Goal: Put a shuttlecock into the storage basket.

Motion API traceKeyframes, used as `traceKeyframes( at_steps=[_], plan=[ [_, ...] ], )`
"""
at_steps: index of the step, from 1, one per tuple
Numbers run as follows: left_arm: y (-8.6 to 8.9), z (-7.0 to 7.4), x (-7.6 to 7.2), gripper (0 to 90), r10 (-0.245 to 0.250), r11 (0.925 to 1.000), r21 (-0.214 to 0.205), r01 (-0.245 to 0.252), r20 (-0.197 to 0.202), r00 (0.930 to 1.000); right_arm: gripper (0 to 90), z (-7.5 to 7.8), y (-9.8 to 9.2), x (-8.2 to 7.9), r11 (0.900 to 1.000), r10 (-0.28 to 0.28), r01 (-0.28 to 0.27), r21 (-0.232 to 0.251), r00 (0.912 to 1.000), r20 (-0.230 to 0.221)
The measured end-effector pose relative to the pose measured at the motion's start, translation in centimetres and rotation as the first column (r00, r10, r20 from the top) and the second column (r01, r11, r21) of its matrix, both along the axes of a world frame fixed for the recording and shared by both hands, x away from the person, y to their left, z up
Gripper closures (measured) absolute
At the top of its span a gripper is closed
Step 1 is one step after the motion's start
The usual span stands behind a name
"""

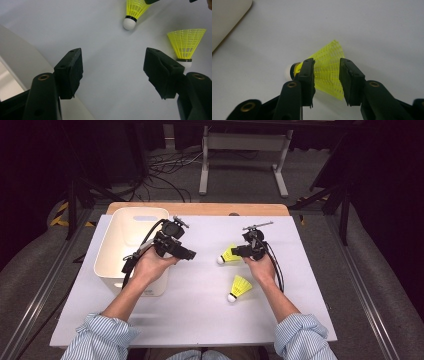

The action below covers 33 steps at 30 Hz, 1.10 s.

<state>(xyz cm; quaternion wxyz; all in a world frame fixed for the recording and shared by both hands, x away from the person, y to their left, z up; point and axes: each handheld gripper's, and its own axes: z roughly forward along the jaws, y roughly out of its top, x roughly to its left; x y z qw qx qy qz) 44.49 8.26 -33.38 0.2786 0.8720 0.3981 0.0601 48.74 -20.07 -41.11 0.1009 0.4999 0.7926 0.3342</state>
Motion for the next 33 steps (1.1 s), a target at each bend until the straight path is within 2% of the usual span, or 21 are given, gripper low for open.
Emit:
traceKeyframes(
  at_steps=[6,15,22,24,27,33],
  plan=[
    [0.0,0.0,0.0,32.4,-0.001,1.0000,0.003,0.001,0.001,1.0000,75.4,-0.3,0.0,0.1,0.9998,0.012,-0.013,-0.013,0.9997,-0.023],
    [-0.3,0.1,-0.2,30.9,-0.005,1.0000,0.004,0.005,0.011,0.9999,88.7,-0.3,-0.2,-0.1,0.9989,0.047,-0.046,0.010,0.9977,-0.049],
    [-0.7,0.2,-0.5,30.8,-0.016,0.9999,0.005,0.016,0.019,0.9997,90.0,0.1,-0.1,-0.5,0.9959,0.084,-0.082,0.038,0.9954,-0.046],
    [-0.7,0.4,-0.7,30.8,-0.015,0.9999,-0.003,0.015,0.022,0.9996,90.0,0.2,-0.1,-0.6,0.9953,0.091,-0.089,0.038,0.9948,-0.046],
    [-0.7,0.8,-1.2,30.9,-0.015,0.9998,-0.014,0.016,0.036,0.9992,90.0,1.0,-0.1,-1.1,0.9938,0.109,-0.108,0.027,0.9938,-0.023],
    [-1.0,1.1,-2.0,30.9,-0.031,0.9995,-0.009,0.032,0.048,0.9983,90.0,1.8,-0.4,-2.0,0.9923,0.121,-0.120,0.030,0.9926,-0.017]
  ],
)
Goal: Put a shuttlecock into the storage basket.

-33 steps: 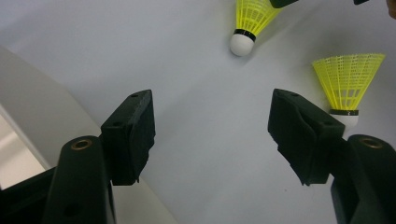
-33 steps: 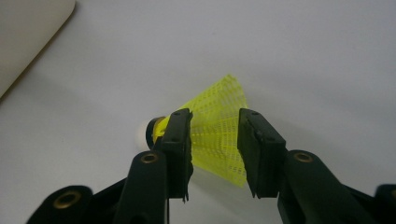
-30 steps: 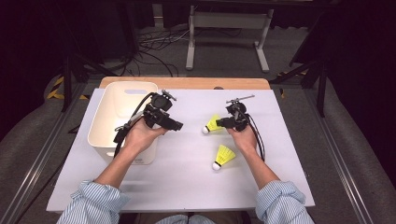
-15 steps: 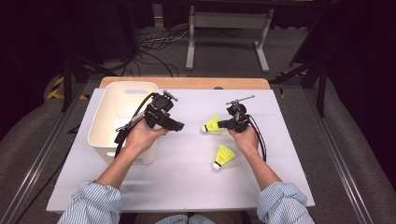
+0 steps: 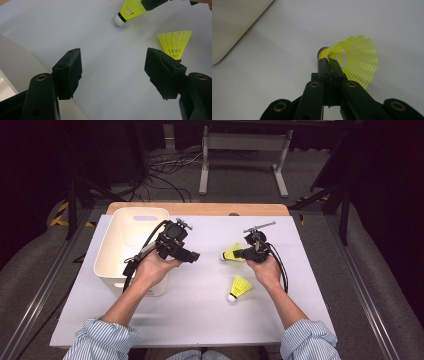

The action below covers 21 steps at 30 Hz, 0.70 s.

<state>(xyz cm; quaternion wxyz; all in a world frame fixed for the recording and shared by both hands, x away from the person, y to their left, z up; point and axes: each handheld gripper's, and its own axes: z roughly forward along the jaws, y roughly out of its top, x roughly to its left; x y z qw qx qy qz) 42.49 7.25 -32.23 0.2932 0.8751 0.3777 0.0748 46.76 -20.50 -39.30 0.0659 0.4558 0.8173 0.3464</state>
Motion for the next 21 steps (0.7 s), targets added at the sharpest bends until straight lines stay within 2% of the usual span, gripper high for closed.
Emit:
traceKeyframes(
  at_steps=[12,21],
  plan=[
    [-1.2,-0.1,-1.3,30.1,-0.037,0.9993,0.006,0.037,0.007,0.9993,90.0,1.2,-0.1,-1.5,0.9983,0.055,-0.055,0.020,0.9984,0.010],
    [-1.9,-0.6,-2.0,29.8,-0.038,0.9989,0.028,0.038,-0.001,0.9993,90.0,1.8,0.1,-2.6,0.9938,0.102,-0.103,0.043,0.9947,0.015]
  ],
)
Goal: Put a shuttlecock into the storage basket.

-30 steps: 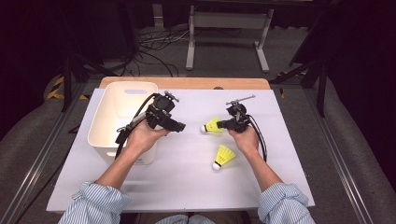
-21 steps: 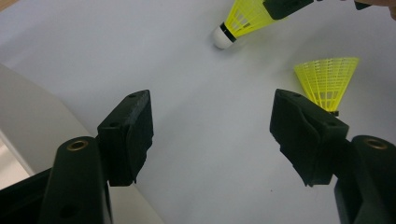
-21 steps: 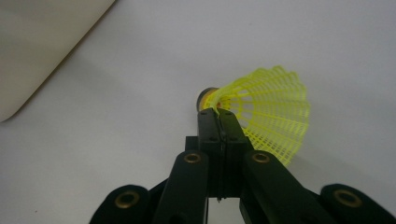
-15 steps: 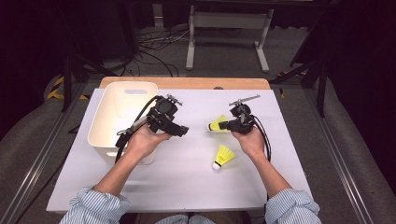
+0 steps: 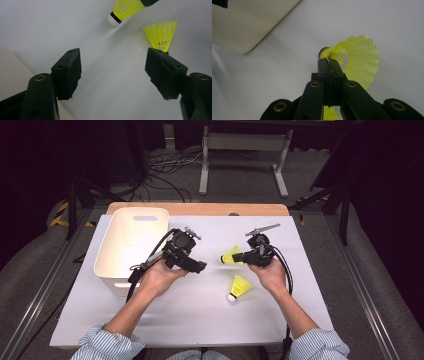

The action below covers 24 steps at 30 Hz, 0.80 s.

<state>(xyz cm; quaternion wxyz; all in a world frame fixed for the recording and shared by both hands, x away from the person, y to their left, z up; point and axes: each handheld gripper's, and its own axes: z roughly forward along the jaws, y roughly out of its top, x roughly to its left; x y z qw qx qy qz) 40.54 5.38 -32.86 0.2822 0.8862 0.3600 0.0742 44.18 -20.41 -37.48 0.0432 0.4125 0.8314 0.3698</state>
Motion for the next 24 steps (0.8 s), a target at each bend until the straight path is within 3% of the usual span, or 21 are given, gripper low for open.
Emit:
traceKeyframes(
  at_steps=[24],
  plan=[
    [-1.9,-2.0,-0.9,27.7,-0.023,0.9994,0.024,0.024,-0.029,0.9993,90.0,-0.2,-0.3,-1.4,0.9979,0.059,-0.058,0.029,0.9978,-0.032]
  ],
)
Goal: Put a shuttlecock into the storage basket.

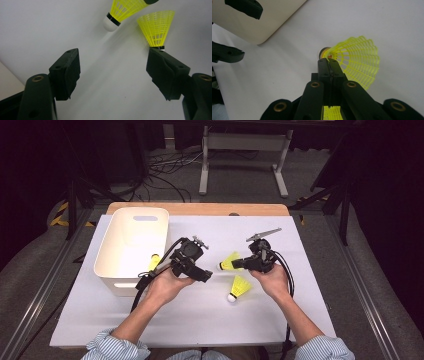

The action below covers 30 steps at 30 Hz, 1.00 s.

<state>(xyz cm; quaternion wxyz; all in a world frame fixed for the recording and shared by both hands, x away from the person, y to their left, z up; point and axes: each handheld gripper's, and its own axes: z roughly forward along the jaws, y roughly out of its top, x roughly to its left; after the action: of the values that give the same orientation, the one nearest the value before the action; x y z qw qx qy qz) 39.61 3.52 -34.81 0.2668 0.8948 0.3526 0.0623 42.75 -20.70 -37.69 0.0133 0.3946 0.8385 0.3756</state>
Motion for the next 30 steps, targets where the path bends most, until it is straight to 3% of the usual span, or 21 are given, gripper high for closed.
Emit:
traceKeyframes(
  at_steps=[30],
  plan=[
    [-1.1,-1.7,0.8,27.1,-0.017,0.9996,0.022,0.017,-0.025,0.9995,90.0,0.5,0.8,-1.1,0.9942,0.082,-0.080,0.072,0.9961,-0.031]
  ],
)
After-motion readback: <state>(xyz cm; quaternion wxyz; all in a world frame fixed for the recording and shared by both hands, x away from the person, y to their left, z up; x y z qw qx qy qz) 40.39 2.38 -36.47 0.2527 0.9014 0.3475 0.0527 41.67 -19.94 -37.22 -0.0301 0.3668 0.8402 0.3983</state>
